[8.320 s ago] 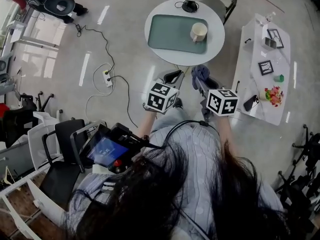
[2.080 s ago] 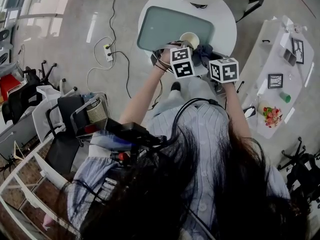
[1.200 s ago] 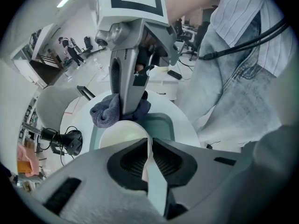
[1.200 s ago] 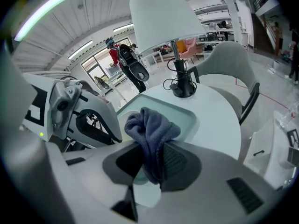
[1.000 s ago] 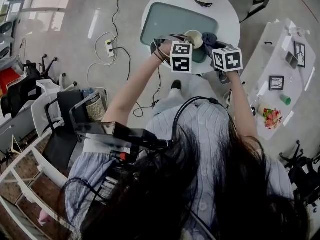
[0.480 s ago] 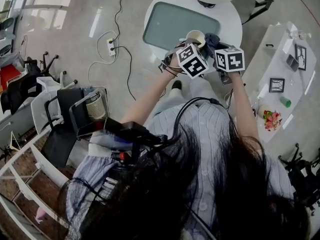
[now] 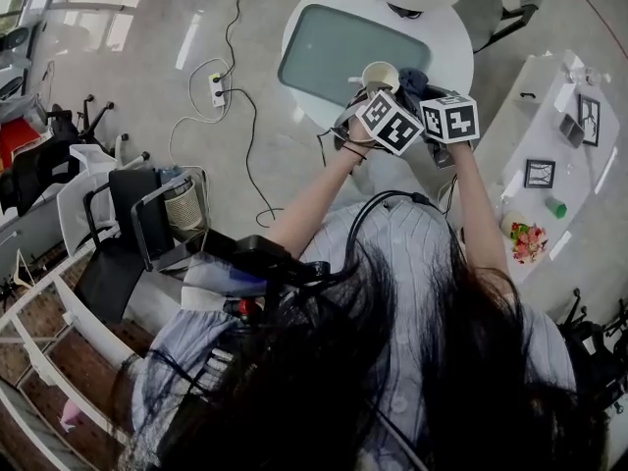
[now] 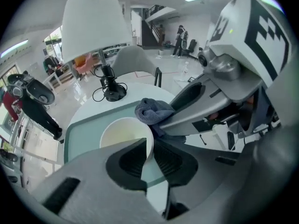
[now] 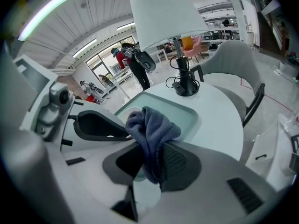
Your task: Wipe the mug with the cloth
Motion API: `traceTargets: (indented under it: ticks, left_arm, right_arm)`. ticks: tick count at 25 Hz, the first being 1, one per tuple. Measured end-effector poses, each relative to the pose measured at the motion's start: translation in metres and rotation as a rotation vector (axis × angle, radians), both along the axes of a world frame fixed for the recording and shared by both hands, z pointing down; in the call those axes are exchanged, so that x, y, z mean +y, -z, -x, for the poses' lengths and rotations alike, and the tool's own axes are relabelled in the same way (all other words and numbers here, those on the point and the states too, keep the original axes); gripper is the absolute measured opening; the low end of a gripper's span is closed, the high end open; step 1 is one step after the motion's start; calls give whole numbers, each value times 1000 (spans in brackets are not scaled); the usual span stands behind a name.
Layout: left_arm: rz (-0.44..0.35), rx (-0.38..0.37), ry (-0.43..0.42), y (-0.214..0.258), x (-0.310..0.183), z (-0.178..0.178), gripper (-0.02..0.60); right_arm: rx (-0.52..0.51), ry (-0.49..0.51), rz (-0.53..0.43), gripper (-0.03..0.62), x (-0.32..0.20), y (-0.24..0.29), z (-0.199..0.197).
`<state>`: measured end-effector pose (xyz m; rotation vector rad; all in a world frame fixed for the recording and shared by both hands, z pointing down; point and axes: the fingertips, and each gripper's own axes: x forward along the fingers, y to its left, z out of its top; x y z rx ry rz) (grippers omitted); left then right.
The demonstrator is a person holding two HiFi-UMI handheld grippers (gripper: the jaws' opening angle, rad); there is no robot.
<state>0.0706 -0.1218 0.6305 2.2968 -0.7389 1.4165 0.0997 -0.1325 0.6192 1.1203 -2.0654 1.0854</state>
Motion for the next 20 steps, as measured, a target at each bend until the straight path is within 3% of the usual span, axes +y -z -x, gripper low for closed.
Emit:
traceTargets:
  ticks: [4,14,20]
  left_arm:
    - [-10,-38,-96,-3,2,-1,51]
    - [55,-82,-459,-4,13,20,40]
    - [50,-120,-663,-4,18,34,40]
  right_arm:
    - [-2,39,0,98,0,-2,-1]
    - [21,189,2,98,2,-4,11]
    - [25,208,8,98,5,-4,18]
